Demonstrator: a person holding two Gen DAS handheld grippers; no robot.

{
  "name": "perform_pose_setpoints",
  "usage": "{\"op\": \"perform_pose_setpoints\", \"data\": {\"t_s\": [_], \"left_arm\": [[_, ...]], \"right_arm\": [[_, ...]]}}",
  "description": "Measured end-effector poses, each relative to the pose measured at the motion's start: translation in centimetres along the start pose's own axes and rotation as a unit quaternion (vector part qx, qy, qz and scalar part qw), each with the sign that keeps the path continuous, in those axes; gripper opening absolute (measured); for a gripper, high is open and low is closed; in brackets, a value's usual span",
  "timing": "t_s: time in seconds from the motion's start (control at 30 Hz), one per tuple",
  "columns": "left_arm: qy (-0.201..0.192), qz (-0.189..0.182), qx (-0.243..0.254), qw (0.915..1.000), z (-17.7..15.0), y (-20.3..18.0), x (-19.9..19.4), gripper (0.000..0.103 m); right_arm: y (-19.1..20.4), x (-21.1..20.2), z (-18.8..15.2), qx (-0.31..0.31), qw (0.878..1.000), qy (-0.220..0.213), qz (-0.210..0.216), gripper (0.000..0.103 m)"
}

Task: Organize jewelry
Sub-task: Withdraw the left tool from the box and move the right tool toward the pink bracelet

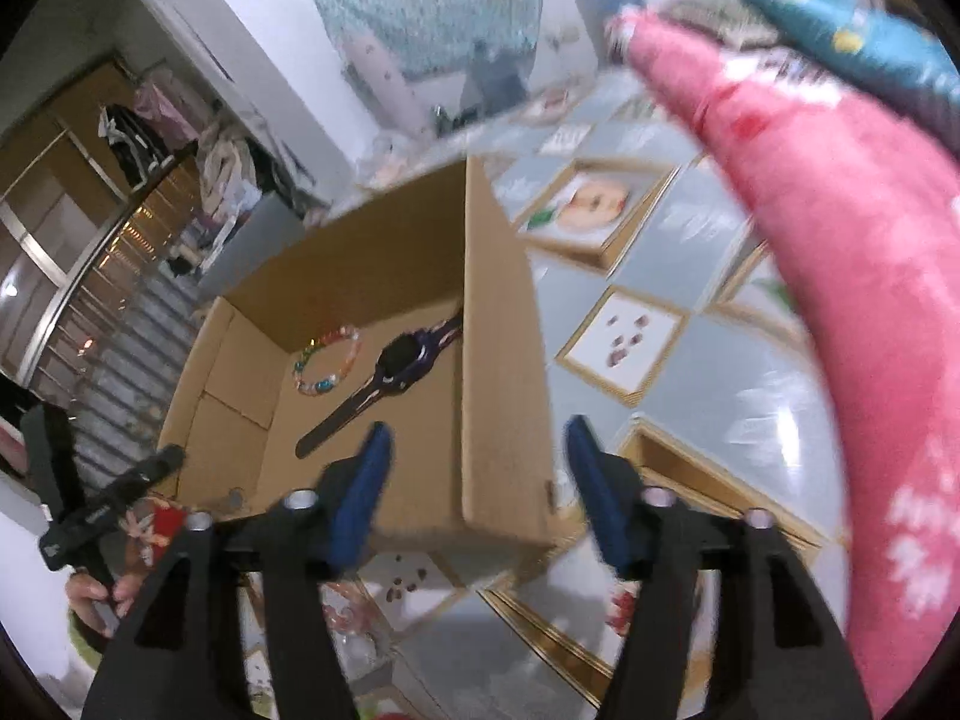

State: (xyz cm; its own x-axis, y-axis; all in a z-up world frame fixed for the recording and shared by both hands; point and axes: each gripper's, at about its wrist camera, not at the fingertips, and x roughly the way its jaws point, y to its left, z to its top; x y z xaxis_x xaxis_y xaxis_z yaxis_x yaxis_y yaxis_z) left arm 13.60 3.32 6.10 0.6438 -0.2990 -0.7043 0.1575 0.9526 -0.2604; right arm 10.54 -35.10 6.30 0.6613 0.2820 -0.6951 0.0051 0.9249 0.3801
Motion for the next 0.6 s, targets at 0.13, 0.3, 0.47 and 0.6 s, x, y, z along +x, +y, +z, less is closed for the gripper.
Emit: {"op": "perform_pose_setpoints", "data": {"t_s": [0.13,0.3,0.47,0.6], "left_arm": [[-0.027,0.007,-0.013,0.9995,-2.2,1.7,-2.8,0.086],[0.010,0.012,0.001,0.9999,-6.1,1.2,-2.8,0.086],[0.078,0.006,0.043,0.9960,-9.8,-1.6,0.4,0.086],[0.111,0.010,0.069,0.9914,-11.2,-3.3,3.0,0.086]], "right_arm": [[0.7,-2.0,-2.5,-0.035,0.998,-0.011,-0.050,0.079],[2.1,-0.8,-6.8,-0.067,0.993,0.032,-0.094,0.086],[3.1,2.2,-10.5,-0.088,0.982,0.081,-0.146,0.086],[3.3,4.0,-11.9,-0.096,0.974,0.100,-0.179,0.088]]}}
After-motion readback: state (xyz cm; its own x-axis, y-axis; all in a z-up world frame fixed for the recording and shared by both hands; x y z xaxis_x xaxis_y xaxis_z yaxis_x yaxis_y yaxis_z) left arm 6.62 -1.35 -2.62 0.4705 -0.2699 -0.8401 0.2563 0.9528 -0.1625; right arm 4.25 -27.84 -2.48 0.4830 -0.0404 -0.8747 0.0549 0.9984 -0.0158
